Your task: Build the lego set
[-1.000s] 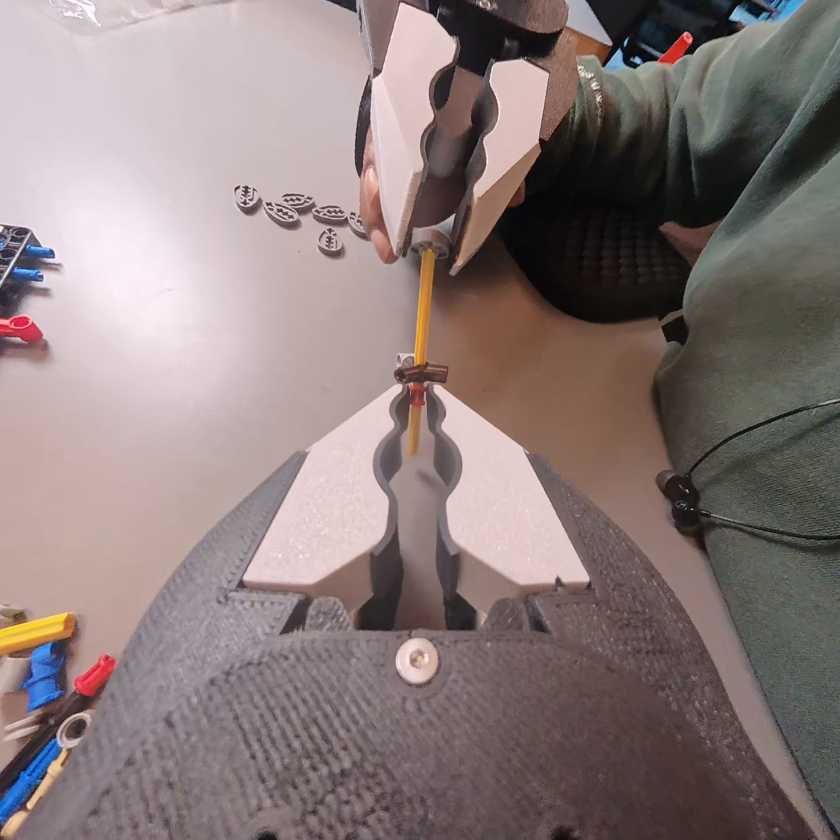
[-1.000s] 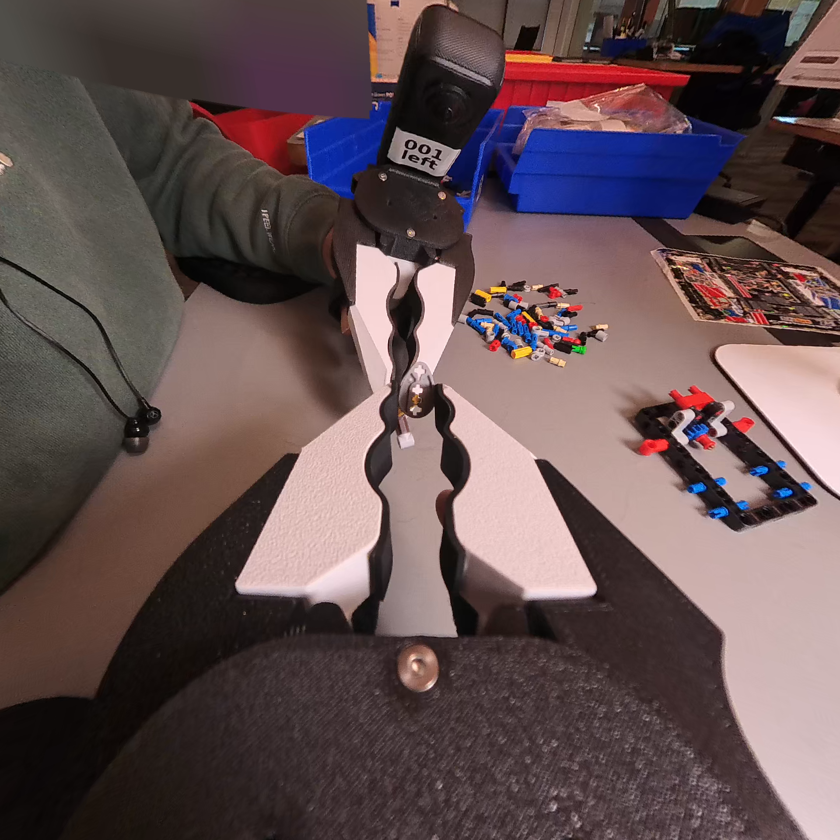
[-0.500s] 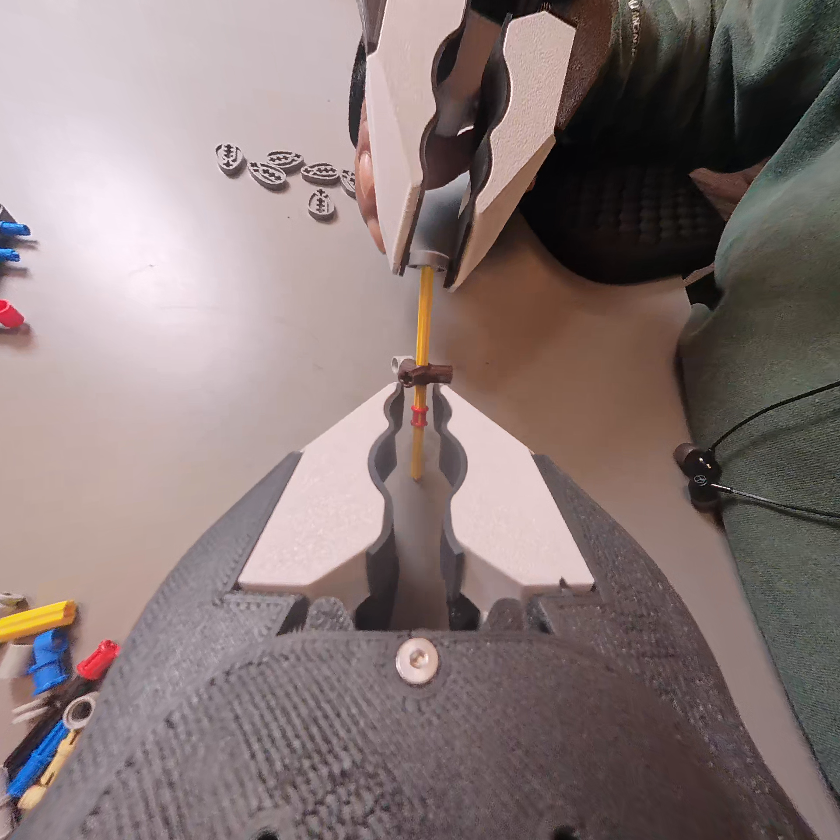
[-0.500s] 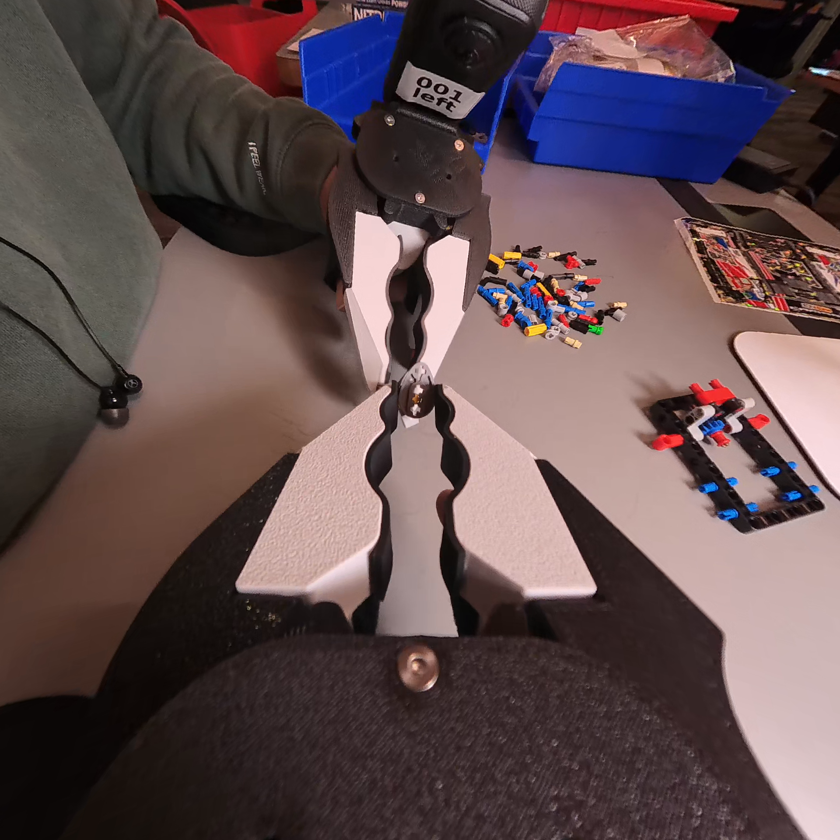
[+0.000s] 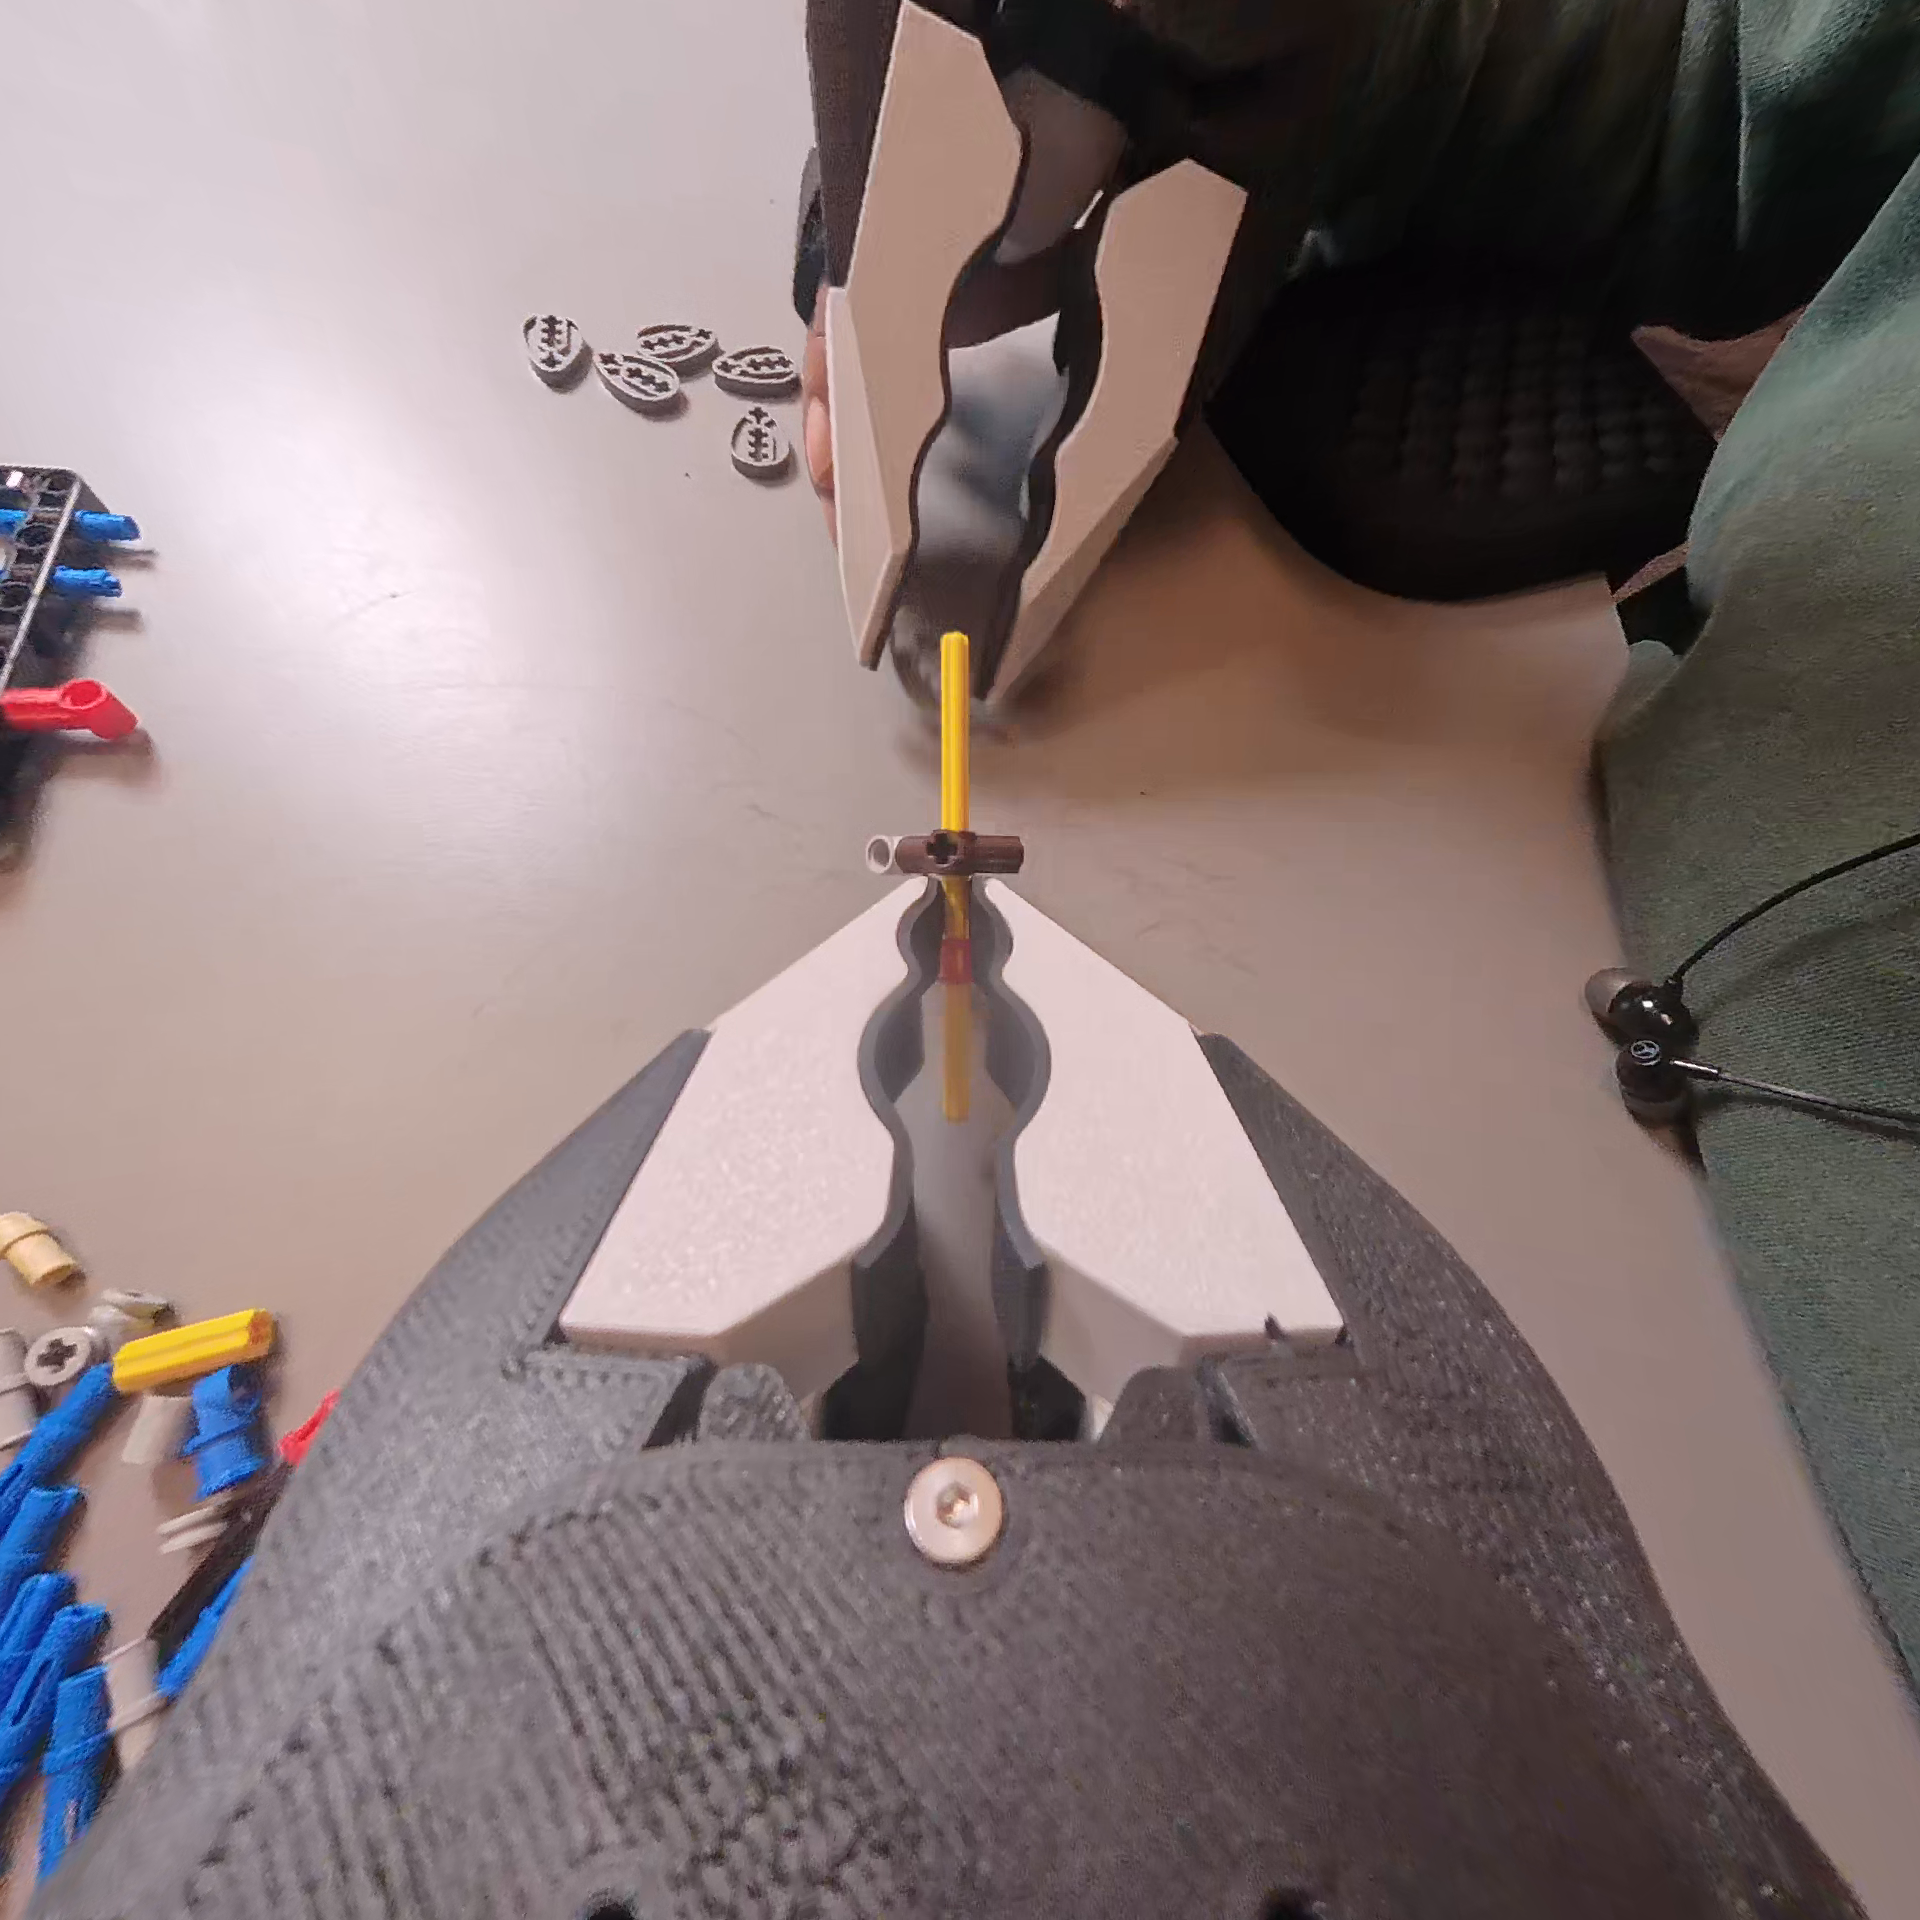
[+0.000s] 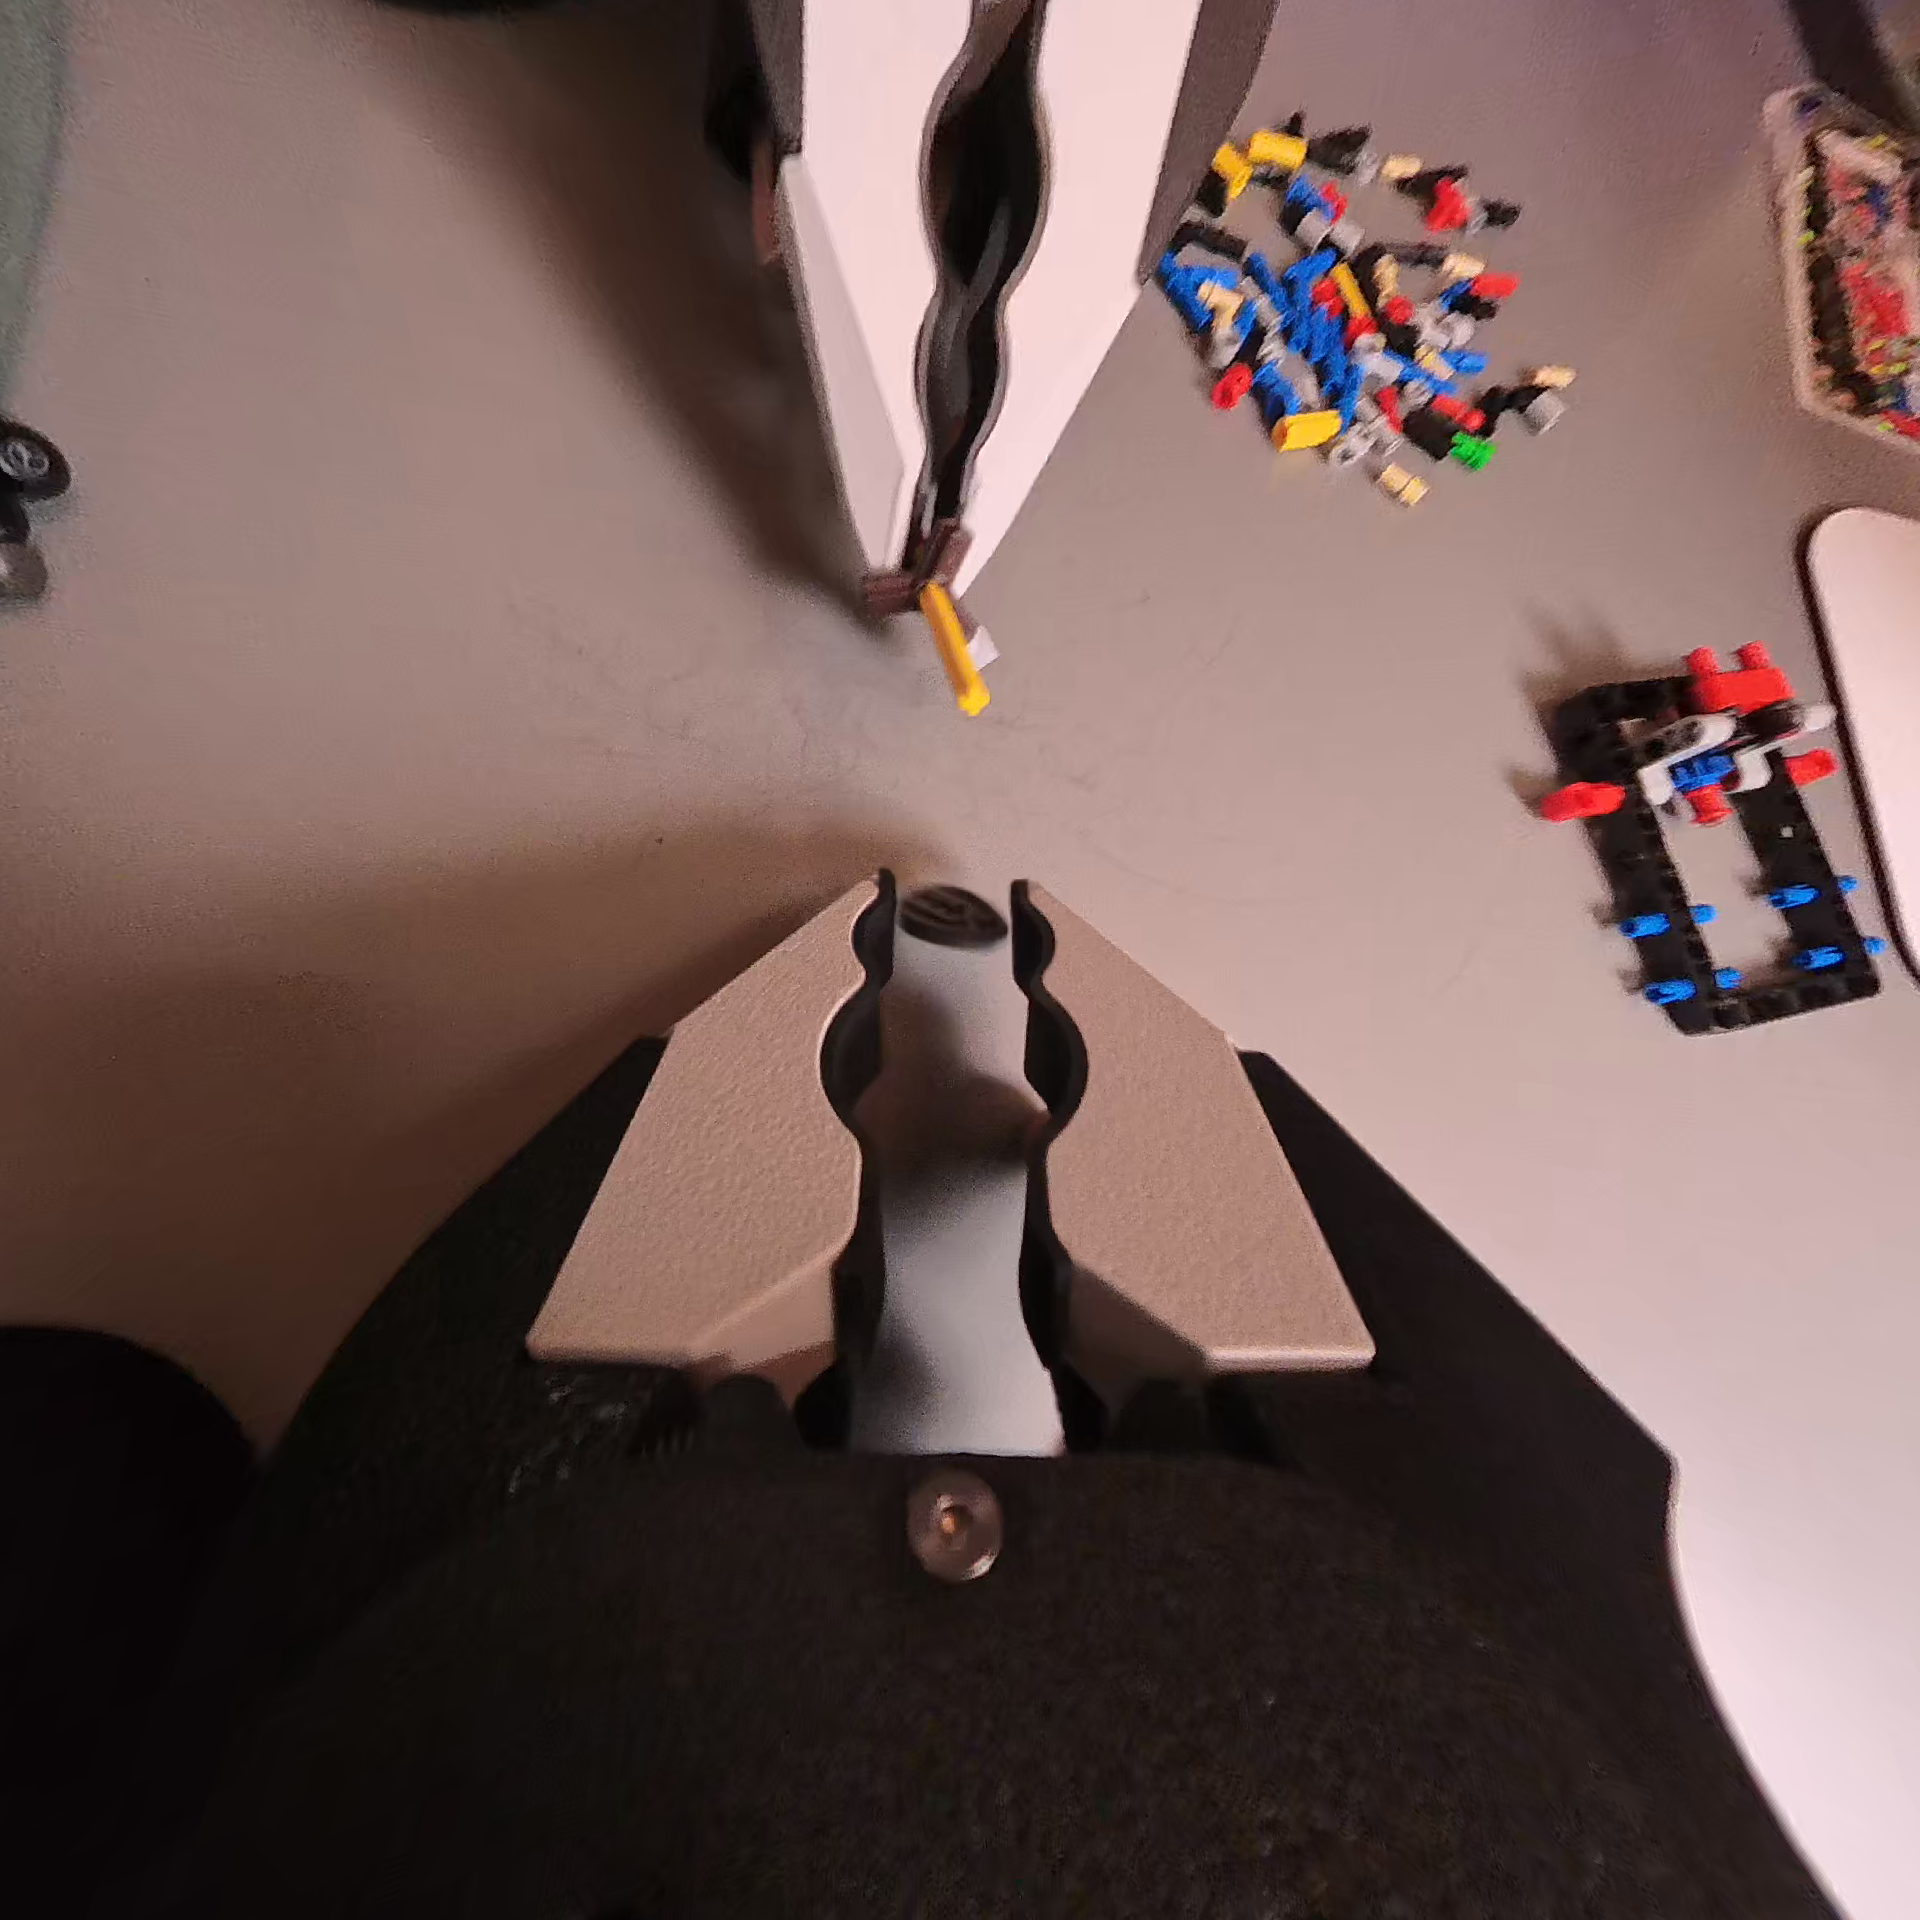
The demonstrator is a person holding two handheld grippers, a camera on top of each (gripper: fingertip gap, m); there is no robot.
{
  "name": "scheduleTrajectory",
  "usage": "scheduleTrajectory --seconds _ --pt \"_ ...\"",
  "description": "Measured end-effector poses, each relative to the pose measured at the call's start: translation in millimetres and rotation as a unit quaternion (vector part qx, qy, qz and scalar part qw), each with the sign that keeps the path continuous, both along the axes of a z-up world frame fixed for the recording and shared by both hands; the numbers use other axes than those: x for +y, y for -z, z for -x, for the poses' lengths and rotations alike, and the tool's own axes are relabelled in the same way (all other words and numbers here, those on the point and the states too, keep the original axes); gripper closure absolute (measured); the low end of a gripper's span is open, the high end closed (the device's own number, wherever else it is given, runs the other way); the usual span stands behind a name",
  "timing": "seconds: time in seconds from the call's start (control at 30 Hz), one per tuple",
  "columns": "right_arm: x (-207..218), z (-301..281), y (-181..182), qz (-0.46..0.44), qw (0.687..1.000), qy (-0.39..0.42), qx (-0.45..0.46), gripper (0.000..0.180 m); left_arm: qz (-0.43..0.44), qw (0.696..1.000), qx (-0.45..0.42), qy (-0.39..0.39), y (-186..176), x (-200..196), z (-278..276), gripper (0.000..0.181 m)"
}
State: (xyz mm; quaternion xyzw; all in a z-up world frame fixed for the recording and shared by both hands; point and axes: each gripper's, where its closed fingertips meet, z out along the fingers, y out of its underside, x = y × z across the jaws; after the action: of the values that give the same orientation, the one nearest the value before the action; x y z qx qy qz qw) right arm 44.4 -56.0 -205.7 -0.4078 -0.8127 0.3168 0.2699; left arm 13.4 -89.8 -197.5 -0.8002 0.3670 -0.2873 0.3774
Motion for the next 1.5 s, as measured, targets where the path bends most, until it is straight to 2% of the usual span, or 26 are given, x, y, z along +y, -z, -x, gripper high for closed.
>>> scheduleTrajectory --seconds 0.07,0.13,0.27,0.37,0.53,0.63,0.7,0.73,0.8,0.83,0.97,1.13,1.3,1.4,1.5 --pt "-1 -2 2 -0.003 1.000 -0.003 -0.013 0.149 -0.002 1.000 -0.003 -0.002 -2 1 2 0.178" --pt "-1 5 -11 0.009 1.000 0.004 0.018 0.141 -0.002 1.000 -0.011 -0.001 -5 1 0 0.178" --pt "-21 17 -44 0.089 0.992 -0.007 0.084 0.150 -0.011 1.000 -0.024 0.008 -12 -1 -6 0.178" --pt "-31 22 -51 0.092 0.989 -0.020 0.116 0.180 -0.014 1.000 -0.021 0.015 -13 -3 -9 0.178" --pt "-32 19 -49 0.104 0.988 -0.025 0.107 0.180 -0.004 0.998 -0.052 0.023 -20 -6 -11 0.178" --pt "-30 15 -55 0.111 0.987 -0.033 0.113 0.158 -0.001 0.999 -0.049 0.025 -19 -7 -9 0.178" --pt "-31 14 -52 0.102 0.988 -0.039 0.108 0.153 0.006 0.998 -0.058 0.028 -19 -8 -11 0.178" --pt "-33 15 -49 0.095 0.989 -0.041 0.108 0.155 0.009 0.998 -0.059 0.029 -18 -8 -11 0.178" --pt "-36 17 -44 0.087 0.989 -0.042 0.108 0.174 0.014 0.997 -0.070 0.034 -19 -8 -13 0.178" --pt "-36 18 -43 0.084 0.990 -0.046 0.107 0.177 0.017 0.997 -0.073 0.034 -20 -8 -13 0.178" --pt "-33 18 -49 0.115 0.986 -0.038 0.113 0.177 0.008 0.995 -0.092 0.023 -27 -5 -11 0.177" --pt "-18 18 -60 0.165 0.977 -0.011 0.136 0.177 -0.048 0.997 -0.066 0.007 -34 -1 -4 0.150" --pt "-16 17 -65 0.168 0.974 -0.012 0.153 0.177 -0.095 0.994 -0.045 -0.011 -41 5 -1 0.159" --pt "-16 18 -63 0.172 0.973 -0.012 0.153 0.177 -0.102 0.993 -0.052 -0.019 -43 7 0 0.174" --pt "-16 17 -63 0.181 0.972 -0.013 0.152 0.177 -0.114 0.993 -0.039 -0.015 -43 7 -1 0.175"
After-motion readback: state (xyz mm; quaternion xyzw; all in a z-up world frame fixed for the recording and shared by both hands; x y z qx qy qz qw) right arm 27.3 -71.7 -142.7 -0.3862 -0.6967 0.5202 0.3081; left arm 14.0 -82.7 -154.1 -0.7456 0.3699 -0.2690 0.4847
